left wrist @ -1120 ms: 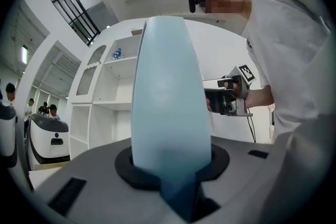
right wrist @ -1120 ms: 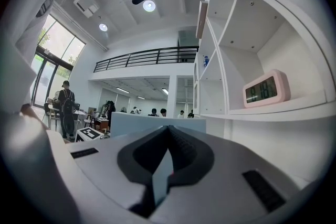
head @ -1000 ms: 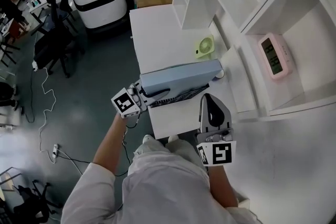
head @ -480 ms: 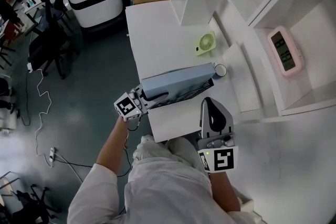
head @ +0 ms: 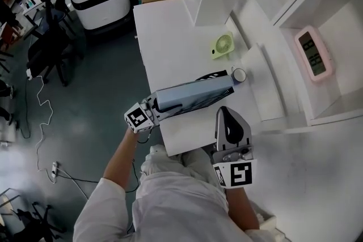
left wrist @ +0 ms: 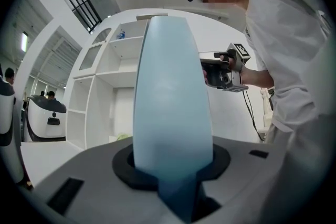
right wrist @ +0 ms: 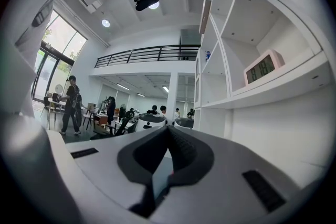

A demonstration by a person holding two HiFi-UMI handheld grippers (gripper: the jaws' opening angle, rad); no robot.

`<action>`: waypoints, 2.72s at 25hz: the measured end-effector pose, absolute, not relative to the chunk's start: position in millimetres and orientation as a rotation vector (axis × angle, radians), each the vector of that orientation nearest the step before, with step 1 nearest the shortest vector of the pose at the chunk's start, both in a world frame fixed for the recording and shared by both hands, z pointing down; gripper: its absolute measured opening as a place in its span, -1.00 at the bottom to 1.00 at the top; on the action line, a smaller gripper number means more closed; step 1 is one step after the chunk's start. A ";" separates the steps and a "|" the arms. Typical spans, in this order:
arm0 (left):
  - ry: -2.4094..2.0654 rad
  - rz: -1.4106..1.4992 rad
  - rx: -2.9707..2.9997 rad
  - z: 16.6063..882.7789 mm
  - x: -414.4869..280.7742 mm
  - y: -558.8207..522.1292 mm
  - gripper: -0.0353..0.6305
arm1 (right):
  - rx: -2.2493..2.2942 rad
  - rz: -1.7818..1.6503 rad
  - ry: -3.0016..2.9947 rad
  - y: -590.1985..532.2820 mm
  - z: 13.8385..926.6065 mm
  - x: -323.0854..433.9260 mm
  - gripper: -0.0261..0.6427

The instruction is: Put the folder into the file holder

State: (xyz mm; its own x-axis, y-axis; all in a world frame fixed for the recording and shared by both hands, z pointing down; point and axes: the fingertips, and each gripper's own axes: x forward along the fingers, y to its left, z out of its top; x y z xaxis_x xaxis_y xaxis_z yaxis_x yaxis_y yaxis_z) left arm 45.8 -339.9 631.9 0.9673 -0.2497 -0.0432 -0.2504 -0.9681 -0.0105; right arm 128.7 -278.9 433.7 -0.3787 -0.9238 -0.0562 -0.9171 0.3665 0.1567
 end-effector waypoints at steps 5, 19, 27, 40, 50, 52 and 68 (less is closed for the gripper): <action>0.372 0.082 -3.127 636.5 47.9 -337.6 -0.36 | 1.734 -0.259 -2.556 -275.6 437.3 126.9 -0.97; 0.468 0.048 -3.110 632.9 38.0 -337.5 0.47 | 1.728 -0.241 -2.555 -262.1 440.2 125.2 -0.97; 0.510 0.093 -3.114 572.5 13.4 -321.7 0.48 | 1.718 -0.197 -2.566 -263.5 423.5 131.5 -0.97; 1.009 0.091 -2.912 471.0 -50.2 -296.2 -0.93 | 1.724 -0.161 -2.602 -271.6 384.8 102.2 -0.97; 1.369 0.006 -2.673 409.3 -53.6 -239.4 -0.93 | 1.619 -0.177 -2.665 -244.3 381.8 46.2 -0.97; 1.471 -0.006 -2.622 401.8 -56.6 -216.6 -0.93 | 1.586 -0.197 -2.694 -224.0 377.5 40.3 -0.97; 1.812 -0.064 -2.408 369.6 -21.2 12.7 -0.93 | 1.484 -0.133 -2.756 7.8 373.8 97.7 -0.97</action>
State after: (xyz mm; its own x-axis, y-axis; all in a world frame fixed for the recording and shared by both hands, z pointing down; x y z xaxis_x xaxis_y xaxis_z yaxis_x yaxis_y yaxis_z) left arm -21.2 12.7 369.6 0.2791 -0.9593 -0.0427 -0.9540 -0.2719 -0.1265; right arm 97.7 7.8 373.8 -0.5511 -0.8338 -0.0327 -0.8330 0.5475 0.0791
